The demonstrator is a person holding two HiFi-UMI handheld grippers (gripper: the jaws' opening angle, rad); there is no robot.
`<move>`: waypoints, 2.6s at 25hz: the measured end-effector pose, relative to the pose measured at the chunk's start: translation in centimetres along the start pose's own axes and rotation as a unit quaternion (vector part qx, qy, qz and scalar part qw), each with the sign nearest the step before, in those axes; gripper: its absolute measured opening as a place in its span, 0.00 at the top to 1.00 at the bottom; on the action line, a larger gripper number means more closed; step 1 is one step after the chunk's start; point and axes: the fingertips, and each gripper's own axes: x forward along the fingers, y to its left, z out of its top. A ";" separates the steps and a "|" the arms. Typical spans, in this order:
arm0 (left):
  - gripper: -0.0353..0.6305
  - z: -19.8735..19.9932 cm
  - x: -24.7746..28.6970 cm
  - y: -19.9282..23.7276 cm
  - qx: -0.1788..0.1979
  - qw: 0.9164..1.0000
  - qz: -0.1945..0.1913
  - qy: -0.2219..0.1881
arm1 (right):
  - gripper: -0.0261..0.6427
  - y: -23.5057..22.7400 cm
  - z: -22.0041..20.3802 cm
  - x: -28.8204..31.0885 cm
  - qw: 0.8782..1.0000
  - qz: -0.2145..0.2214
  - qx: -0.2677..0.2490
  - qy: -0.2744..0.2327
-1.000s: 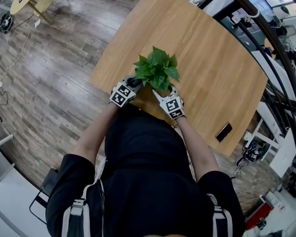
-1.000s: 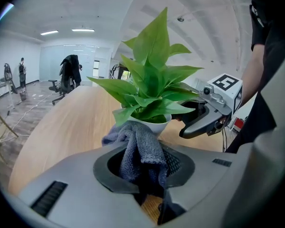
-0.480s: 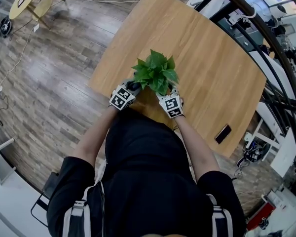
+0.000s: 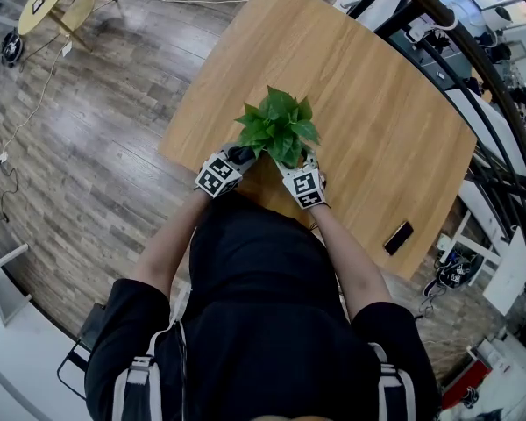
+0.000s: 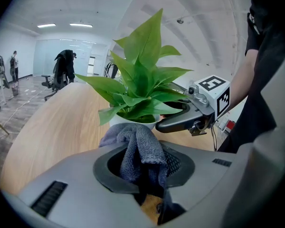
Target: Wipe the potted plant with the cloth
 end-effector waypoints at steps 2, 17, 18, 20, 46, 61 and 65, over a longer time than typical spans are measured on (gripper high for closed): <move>0.78 -0.5 0.0 0.2 0.006 1.000 0.000 0.002 | 0.60 0.3 0.3 0.0 1.000 0.001 -0.003 -0.004; 0.78 -0.2 0.2 0.7 0.009 1.000 0.015 -0.008 | 0.60 4.8 0.4 -0.4 0.998 0.048 -0.031 0.008; 0.78 -0.2 0.2 0.7 0.003 1.000 0.017 -0.011 | 0.60 4.8 0.3 -0.4 0.999 0.046 -0.026 0.009; 0.78 -0.4 0.1 1.4 -0.004 0.999 0.029 -0.011 | 0.60 3.8 -0.1 -0.5 0.999 0.031 -0.009 0.012; 0.78 0.5 0.2 1.7 -0.005 1.000 0.024 0.020 | 0.60 0.6 0.7 0.1 0.999 -0.033 0.015 0.004; 0.78 0.7 -0.4 4.7 0.044 0.997 -0.045 0.032 | 0.60 1.4 0.6 -0.4 0.990 -0.120 0.033 0.062; 0.78 1.3 0.0 5.2 0.071 0.995 -0.063 0.037 | 0.60 0.6 1.6 0.3 0.987 -0.142 0.060 0.041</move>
